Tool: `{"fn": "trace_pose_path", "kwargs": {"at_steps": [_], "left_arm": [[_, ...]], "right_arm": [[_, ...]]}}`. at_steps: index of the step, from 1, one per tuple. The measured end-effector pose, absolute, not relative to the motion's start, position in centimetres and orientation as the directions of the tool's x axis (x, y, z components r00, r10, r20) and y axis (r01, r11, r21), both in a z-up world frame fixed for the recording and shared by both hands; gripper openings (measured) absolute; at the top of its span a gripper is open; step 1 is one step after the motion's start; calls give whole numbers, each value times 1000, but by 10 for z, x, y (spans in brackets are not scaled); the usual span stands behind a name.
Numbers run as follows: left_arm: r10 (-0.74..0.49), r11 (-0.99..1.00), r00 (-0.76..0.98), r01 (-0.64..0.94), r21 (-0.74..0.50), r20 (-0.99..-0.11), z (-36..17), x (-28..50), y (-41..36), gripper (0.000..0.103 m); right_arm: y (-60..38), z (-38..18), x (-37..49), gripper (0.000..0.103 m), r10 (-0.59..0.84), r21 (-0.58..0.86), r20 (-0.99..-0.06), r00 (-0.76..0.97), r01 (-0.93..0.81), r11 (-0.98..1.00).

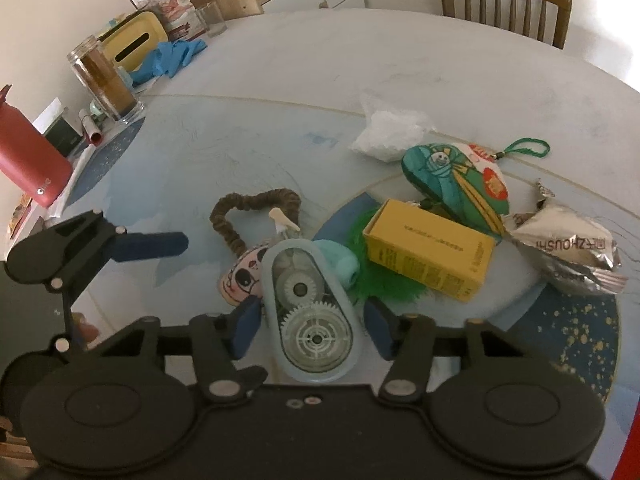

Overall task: Organize objects
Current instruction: 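Grasp the pale blue gear toy with the right tool while the left tool grasps the cartoon face pouch, then carry the gear toy and cartoon pouch into the red box and open both tools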

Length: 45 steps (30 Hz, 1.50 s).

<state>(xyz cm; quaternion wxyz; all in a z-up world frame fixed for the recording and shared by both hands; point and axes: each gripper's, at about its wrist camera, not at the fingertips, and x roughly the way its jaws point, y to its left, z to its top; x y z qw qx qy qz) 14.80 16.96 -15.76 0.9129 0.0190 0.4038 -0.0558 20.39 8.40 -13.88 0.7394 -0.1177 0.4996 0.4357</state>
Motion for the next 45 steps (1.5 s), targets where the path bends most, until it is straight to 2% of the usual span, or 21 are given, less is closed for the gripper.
{"fn": "trace_pose_path", "kwargs": {"at_steps": [9, 13, 17, 25, 27, 30, 36, 45], "left_arm": [[-112, 991, 679, 132, -30, -725, -157, 152, 172, 102], [-105, 990, 686, 144, -7, -720, -158, 155, 168, 102], [-94, 987, 692, 161, 27, -715, -160, 160, 162, 98], [-57, 984, 682, 162, 75, -729, -167, 171, 152, 70], [-44, 982, 677, 164, 92, -735, -168, 172, 149, 53], [-20, 982, 679, 152, 114, -734, -169, 171, 146, 46], [14, 984, 674, 124, 131, -739, -161, 170, 142, 40], [-33, 996, 677, 81, 29, -735, -119, 157, 128, 40]], "right_arm": [[74, -135, 209, 52, 544, 291, -831, 117, -741, 604], [59, -131, 215, 52, 548, 311, -828, 120, -716, 625], [45, -130, 214, 52, 532, 298, -837, 131, -707, 642], [18, -131, 209, 52, 516, 295, -842, 155, -669, 682], [13, -131, 207, 52, 514, 296, -843, 161, -659, 691], [6, -128, 203, 52, 515, 299, -840, 170, -647, 701], [-10, -116, 194, 52, 521, 305, -831, 195, -624, 720], [-47, -84, 185, 52, 508, 283, -822, 256, -590, 756]]}}
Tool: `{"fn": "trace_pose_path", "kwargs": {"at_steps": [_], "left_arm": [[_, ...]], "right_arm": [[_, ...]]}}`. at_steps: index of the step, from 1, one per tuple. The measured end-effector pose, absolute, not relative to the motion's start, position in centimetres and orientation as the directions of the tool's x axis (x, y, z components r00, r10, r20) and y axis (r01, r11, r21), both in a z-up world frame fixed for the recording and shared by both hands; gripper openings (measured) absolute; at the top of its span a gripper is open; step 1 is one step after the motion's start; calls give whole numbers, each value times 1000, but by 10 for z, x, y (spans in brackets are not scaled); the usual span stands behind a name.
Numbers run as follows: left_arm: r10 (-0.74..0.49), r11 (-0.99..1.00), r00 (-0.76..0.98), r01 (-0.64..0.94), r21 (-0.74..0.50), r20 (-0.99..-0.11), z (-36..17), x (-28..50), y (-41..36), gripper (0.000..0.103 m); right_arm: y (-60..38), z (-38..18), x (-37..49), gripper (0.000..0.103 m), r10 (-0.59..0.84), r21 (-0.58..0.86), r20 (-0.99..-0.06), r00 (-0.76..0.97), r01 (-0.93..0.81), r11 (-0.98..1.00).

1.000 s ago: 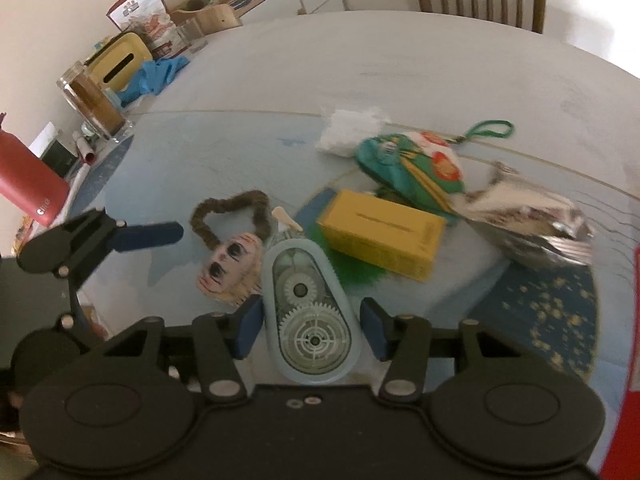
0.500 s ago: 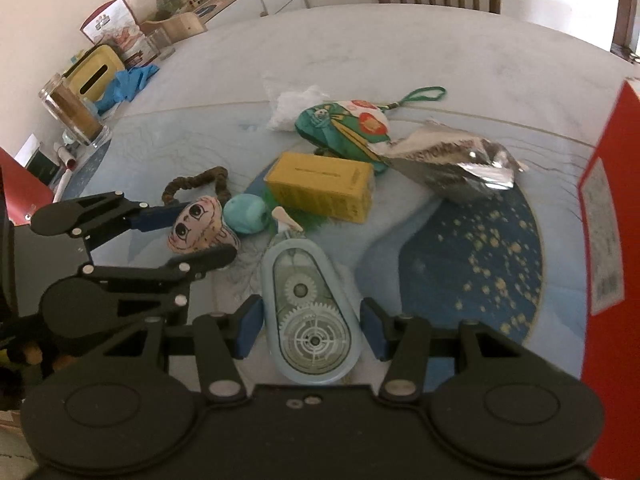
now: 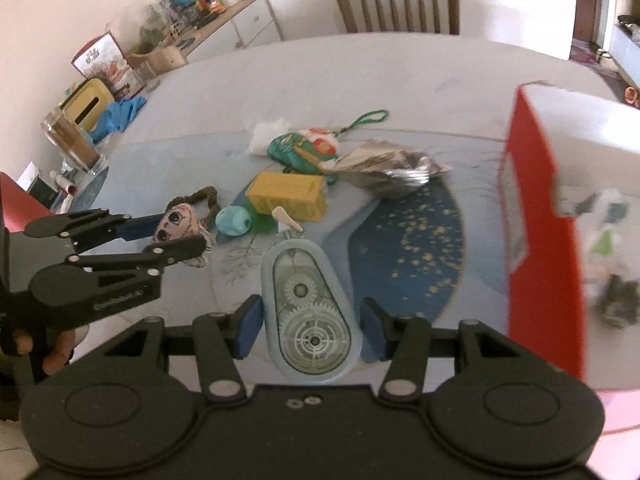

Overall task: Organize objects
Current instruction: 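Carry the gear toy and cartoon pouch into the red box and open both tools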

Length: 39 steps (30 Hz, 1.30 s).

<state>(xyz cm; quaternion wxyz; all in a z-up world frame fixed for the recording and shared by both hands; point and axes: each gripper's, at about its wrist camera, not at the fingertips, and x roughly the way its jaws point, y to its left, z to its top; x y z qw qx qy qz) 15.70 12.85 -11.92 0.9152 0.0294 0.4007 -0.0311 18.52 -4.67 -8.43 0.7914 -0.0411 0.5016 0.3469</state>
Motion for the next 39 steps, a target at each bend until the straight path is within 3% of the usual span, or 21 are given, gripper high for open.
{"fn": "trace_pose_path", "kwargs": {"at_steps": [21, 39], "left_arm": [[-185, 971, 714, 238, -14, -676, -52, 174, -12, 40], [-246, 941, 641, 338, -20, -727, -56, 228, -129, 40]], "right_arm": [[-176, -21, 207, 52, 503, 256, -741, 445, -505, 824], [-283, -38, 286, 52, 383, 220, -758, 528, -345, 912]]}}
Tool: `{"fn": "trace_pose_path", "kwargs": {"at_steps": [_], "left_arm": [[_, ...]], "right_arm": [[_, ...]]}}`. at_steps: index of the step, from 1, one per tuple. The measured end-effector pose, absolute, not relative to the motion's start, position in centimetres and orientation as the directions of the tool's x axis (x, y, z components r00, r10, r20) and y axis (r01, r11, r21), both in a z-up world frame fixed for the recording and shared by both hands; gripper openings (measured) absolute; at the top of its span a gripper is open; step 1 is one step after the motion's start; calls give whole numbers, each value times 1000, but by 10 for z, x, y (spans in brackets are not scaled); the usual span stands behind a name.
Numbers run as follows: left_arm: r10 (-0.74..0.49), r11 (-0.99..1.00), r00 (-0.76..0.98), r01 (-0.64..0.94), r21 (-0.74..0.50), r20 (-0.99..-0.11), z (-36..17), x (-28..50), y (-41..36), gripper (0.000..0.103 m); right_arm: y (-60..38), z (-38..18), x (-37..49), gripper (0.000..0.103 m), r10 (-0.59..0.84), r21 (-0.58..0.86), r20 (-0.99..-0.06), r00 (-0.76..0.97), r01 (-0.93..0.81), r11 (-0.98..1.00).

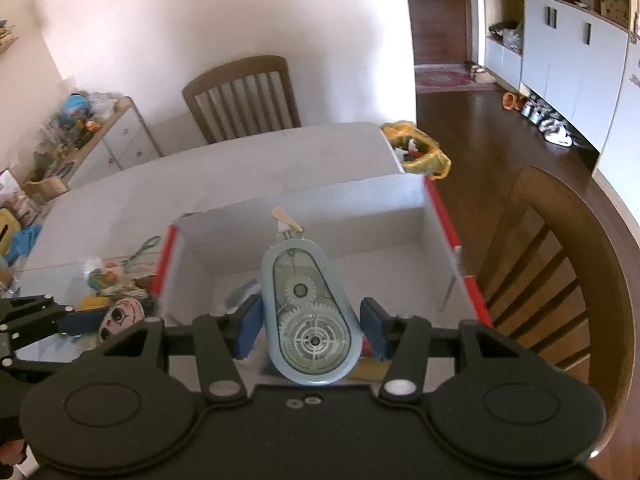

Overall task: Organize objects
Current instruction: 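Carry the gear toy and cartoon pouch into the red box and open both tools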

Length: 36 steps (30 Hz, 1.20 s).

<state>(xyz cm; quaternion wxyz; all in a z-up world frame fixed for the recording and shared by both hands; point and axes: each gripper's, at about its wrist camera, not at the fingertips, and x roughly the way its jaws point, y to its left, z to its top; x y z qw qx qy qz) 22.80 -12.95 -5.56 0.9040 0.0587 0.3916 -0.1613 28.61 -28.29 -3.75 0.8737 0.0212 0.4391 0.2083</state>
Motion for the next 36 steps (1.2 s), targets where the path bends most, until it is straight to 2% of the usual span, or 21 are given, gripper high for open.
{"fn": "trace_pose_path", "kwargs": {"at_steps": [9, 18, 27, 36], "left_arm": [[-260, 929, 578, 367, -37, -773, -75, 270, -174, 40], [-207, 929, 528, 370, 4, -823, -106, 303, -202, 40], [-170, 936, 426, 351, -10, -888, -131, 327, -209, 40], [-168, 935, 378, 355, -25, -910, -138, 333, -211, 41]], "right_arm": [[-284, -76, 319, 52, 331, 179, -821, 465, -340, 923], [-268, -105, 357, 52, 291, 144, -865, 409, -353, 925], [-250, -130, 372, 52, 241, 114, -919, 311, -374, 921], [-245, -141, 375, 52, 203, 114, -950, 238, -340, 933]]}}
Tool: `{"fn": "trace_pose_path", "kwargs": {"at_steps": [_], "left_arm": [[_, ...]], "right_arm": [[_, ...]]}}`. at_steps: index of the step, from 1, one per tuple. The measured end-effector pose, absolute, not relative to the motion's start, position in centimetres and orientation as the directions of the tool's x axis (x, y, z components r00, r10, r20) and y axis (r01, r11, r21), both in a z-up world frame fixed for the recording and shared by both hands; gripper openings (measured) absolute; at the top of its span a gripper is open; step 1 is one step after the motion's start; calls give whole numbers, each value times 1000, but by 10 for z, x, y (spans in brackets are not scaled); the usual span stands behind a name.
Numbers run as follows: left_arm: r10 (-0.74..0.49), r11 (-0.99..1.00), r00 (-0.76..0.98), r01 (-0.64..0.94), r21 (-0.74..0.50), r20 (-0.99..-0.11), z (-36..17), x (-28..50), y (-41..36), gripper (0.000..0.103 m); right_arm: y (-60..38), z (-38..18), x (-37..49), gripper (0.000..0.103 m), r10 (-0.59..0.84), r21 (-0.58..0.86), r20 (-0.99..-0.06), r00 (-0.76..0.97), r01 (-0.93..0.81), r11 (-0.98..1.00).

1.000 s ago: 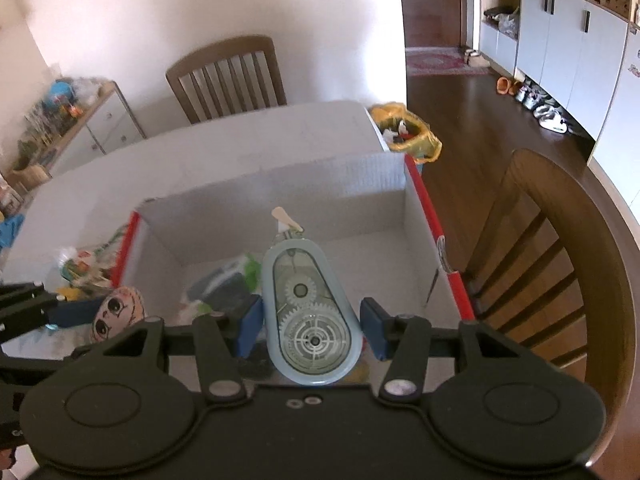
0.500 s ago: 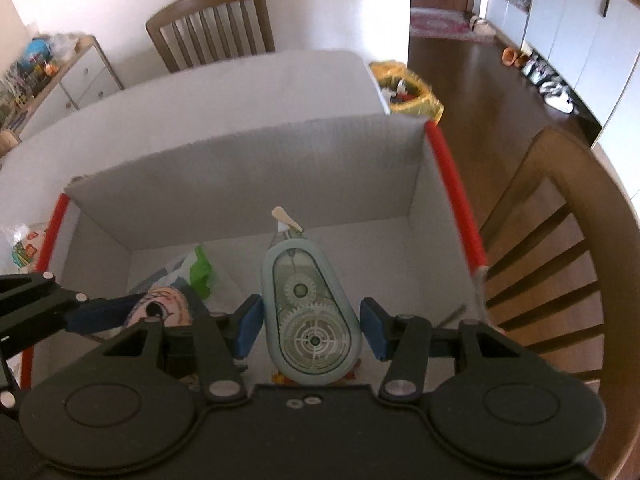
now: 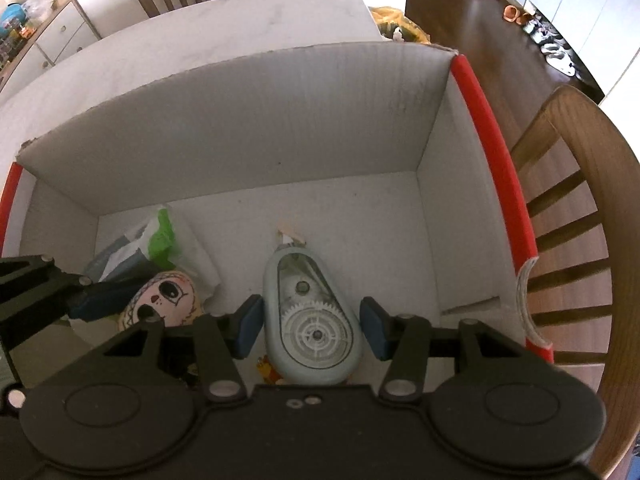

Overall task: Organize objects
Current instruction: 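Carry the gear toy and cartoon pouch into the red box and open both tools, then withdraw both tools from the box back over the table items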

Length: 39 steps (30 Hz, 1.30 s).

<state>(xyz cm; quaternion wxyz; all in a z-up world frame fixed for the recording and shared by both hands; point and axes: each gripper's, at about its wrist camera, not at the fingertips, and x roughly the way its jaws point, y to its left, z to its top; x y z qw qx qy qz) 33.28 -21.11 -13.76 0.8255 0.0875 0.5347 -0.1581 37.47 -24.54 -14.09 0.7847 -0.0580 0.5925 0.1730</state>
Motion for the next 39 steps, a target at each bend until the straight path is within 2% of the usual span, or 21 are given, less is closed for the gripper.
{"fn": "trace_pose_path", "kwargs": {"at_steps": [5, 8, 10, 28, 39], "left_arm": [[-185, 934, 388, 356, -38, -903, -132, 333, -212, 42], [-208, 933, 392, 355, -61, -896, -129, 328, -207, 58], [-222, 932, 407, 356, -69, -886, -126, 324, -204, 62], [-273, 945, 536, 306, -117, -799, -82, 288, -157, 63], [-277, 951, 625, 288, -114, -730, -45, 245, -111, 63]], "right_arm": [[-247, -131, 368, 52, 208, 111, -939, 274, -333, 936], [-251, -123, 363, 52, 224, 121, -931, 288, -335, 935], [-255, -117, 360, 52, 242, 138, -924, 297, -332, 933], [-271, -51, 311, 53, 358, 172, -823, 441, -407, 897], [-249, -25, 264, 56, 383, 142, -749, 540, -434, 890]]}}
